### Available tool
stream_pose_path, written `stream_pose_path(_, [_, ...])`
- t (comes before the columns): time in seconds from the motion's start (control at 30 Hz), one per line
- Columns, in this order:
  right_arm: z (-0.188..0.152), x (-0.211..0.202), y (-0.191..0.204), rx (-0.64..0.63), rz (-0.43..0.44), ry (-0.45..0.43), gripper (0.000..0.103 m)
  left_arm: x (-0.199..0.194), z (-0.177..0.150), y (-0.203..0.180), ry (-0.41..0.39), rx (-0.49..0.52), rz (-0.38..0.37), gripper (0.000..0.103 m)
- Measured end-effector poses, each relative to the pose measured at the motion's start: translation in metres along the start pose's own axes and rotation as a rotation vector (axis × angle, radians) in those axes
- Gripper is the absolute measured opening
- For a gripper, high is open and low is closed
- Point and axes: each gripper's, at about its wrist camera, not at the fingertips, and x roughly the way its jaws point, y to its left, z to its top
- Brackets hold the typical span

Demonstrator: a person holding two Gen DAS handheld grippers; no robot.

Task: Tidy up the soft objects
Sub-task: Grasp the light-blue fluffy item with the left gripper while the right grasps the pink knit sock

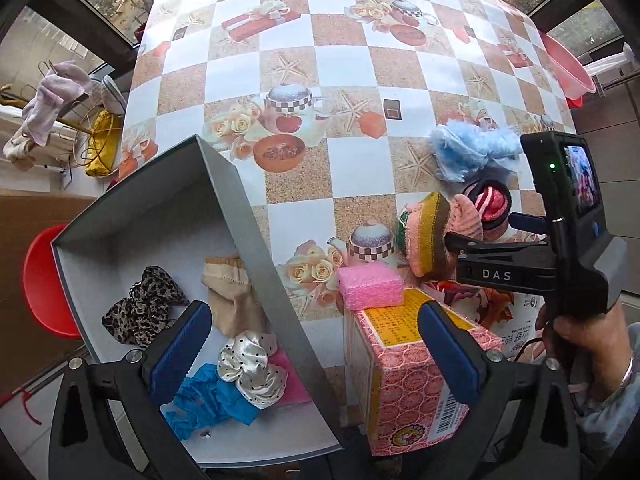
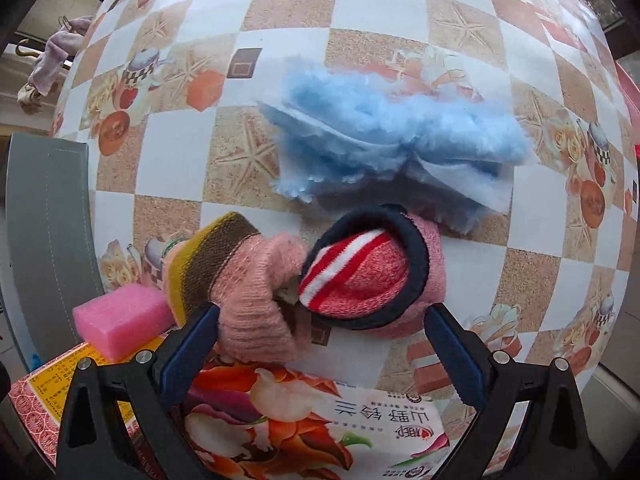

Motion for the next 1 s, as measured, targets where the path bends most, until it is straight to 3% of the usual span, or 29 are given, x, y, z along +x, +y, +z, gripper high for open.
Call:
stream_pose_path(0.3, [-0.009,0.004,-0.073,0.157,0.003,0.0,0.102,0.003,0.034,-0.063,0.006,0.069,-0.037,0.103])
stream_pose_path(0.67, [-0.055,0.008,-0.164,0.312,0.019,0.041,0.102,0.039,0.093,-0.148,0.008,0.167,-0.005,0.103])
stream_pose_path(0.83, [-0.076,-0.015,-0.194,0.379,0.154,-0.052,0.102,0.072,0.113,-0.182,0.009,0.27,0.093,0.103])
stream_pose_path(1.0, [-0.067,-0.044,-0.215,0.398,0.205,-0.15,0.102,0.099,0.126,-0.189,0.035,0.297,0.154,0.103])
